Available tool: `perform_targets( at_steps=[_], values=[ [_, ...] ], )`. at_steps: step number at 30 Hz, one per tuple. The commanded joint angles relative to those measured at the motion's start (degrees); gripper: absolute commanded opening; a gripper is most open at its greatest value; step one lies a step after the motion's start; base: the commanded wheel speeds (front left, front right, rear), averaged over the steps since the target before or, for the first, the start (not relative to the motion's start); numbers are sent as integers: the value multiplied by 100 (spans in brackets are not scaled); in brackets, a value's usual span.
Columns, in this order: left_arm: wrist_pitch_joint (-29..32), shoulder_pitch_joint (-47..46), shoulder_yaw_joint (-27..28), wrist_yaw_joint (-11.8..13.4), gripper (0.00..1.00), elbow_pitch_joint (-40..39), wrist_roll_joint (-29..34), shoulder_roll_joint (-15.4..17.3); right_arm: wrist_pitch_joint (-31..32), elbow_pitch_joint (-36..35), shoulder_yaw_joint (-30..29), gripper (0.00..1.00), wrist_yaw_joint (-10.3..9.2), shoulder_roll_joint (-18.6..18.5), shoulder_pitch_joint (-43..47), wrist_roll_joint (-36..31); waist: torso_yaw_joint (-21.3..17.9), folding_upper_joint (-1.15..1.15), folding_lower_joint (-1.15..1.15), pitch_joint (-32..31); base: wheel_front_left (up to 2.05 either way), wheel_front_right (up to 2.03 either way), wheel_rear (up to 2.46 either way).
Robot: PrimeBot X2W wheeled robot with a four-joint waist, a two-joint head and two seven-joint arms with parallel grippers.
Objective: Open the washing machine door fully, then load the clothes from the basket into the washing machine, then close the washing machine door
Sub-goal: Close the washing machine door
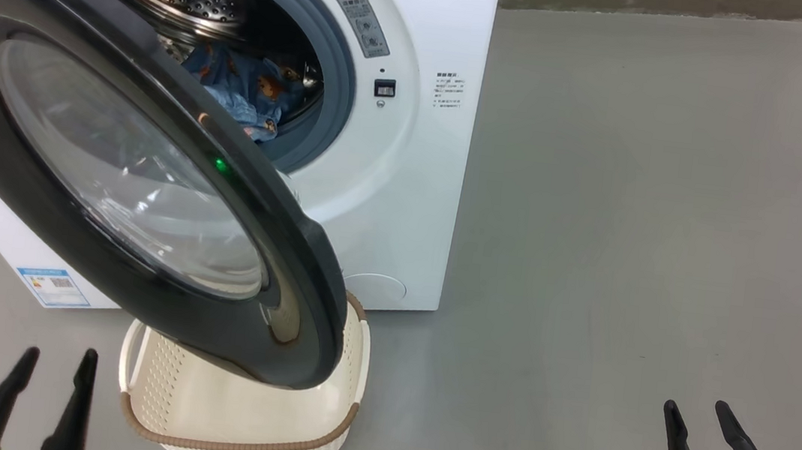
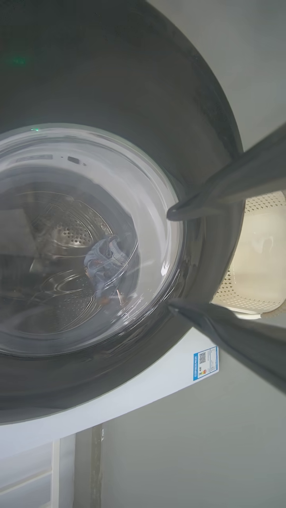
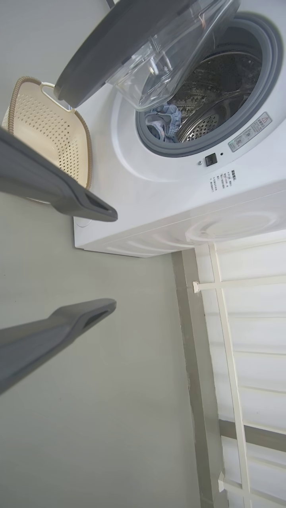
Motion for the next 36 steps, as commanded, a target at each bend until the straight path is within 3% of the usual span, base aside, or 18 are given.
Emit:
perform_targets(
  at_steps=[1, 10, 27, 28, 31, 32, 36],
  values=[
    [-59, -124, 254, -9, 100, -143, 70, 126, -45, -132, 96, 100, 9, -99, -119, 10, -2, 0, 0, 1, 0, 0, 0],
    [-60, 5, 481, -9, 100, -3, 388, -189, -45, -138, 66, 100, 9, -51, -92, 2, -38, 0, 0, 55, 0, 0, 0],
    [-60, -32, 521, -9, 100, 12, 481, -315, -45, -107, 75, 98, 9, 44, -138, -6, 70, 0, 0, 68, 0, 0, 0],
    [-60, -29, 520, -9, 100, 11, 471, -324, -45, -94, 106, 67, 9, 60, -164, -1, 85, 0, 0, 70, 0, 0, 0],
    [-60, -12, 491, -9, 100, 40, 447, -359, -45, -35, 205, 7, 9, 104, -270, 1, 165, 0, 0, 62, 0, 0, 0],
    [-60, -8, 487, -9, 100, 45, 443, -374, -45, -16, 231, 0, 9, 127, -309, 7, 191, 0, 0, 59, 0, 0, 0],
    [-60, 6, 488, -9, 100, 34, 437, -429, -45, 28, 289, 0, 9, 194, -443, 27, 272, 0, 0, 39, 0, 0, 0]
  ],
)
